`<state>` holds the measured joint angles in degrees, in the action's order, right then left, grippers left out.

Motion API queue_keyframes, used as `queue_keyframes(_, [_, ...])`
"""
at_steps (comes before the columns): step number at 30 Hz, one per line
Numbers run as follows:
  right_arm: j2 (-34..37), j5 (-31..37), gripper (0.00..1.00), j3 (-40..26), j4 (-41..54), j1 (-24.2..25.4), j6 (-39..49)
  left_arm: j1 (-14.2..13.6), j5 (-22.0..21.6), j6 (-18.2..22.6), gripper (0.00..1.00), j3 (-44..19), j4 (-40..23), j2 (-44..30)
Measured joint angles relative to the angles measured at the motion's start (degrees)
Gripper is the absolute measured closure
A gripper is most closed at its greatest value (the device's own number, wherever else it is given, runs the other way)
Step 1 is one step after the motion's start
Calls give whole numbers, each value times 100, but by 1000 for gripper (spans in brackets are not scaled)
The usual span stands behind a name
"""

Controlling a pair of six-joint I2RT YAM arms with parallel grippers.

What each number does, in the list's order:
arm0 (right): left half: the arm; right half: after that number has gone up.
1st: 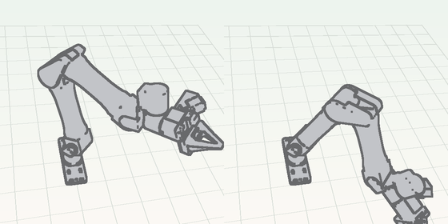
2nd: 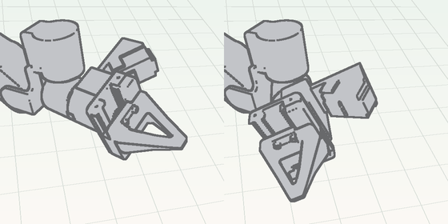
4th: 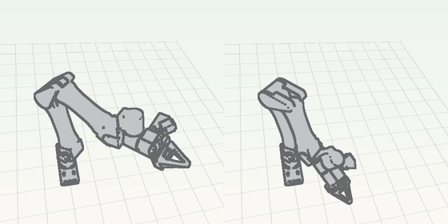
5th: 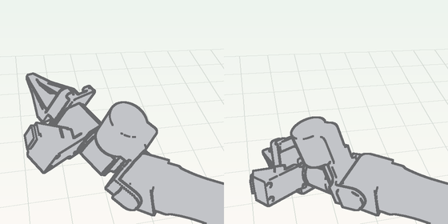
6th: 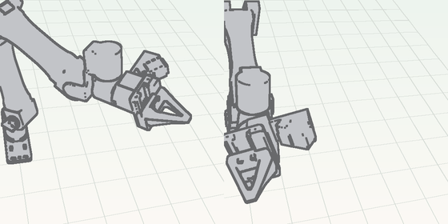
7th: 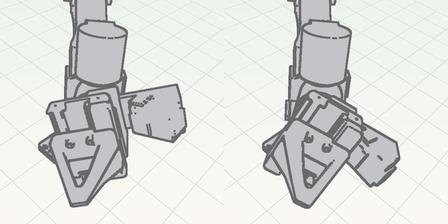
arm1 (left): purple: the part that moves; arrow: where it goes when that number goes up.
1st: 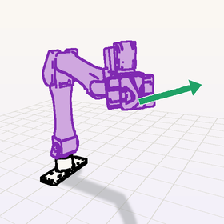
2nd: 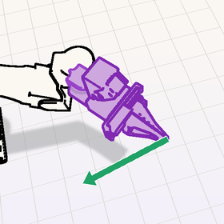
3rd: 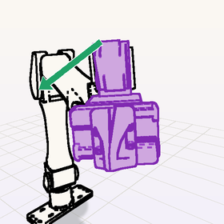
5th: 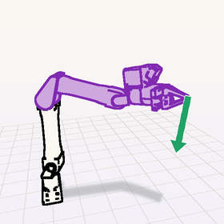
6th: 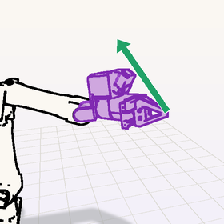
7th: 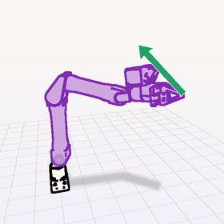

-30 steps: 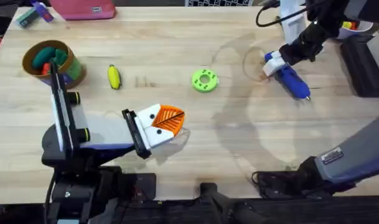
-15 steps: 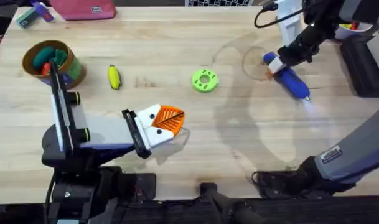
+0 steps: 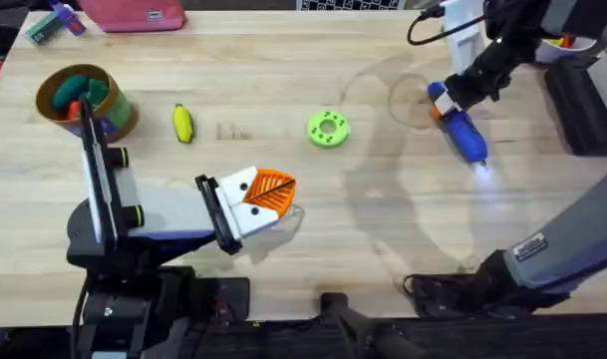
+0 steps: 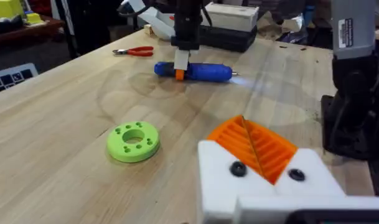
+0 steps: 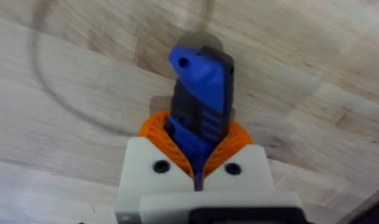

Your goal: Pick up the gripper from the table and insert it into the empty holder that is missing its gripper. Then pick up a screw, insert it into the mounting hole, and use the screwdriver to tighten it. Finally, clean up the table by picking up the vegetable and placing it into the bucket.

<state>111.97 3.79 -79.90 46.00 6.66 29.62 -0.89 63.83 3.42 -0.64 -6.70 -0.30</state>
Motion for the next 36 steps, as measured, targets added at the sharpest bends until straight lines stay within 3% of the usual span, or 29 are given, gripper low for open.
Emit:
queue_keyframes(7, [-679,-204,977,0,72,-67,-194,0,0,0,983,0,0,0])
queue_keyframes(17, [-2974,-768,977,0,-99,-621,-921,0,0,0,983,0,0,0])
queue_keyframes(26, [-4828,-1369,978,0,-1268,-1293,-2175,0,0,0,983,0,0,0])
queue_keyframes(31, [-5410,-2138,978,0,-1566,-1667,-2625,0,0,0,983,0,0,0])
queue_keyframes(36, [-5459,-2693,978,30,-2011,-2191,-2987,0,0,0,983,0,0,0])
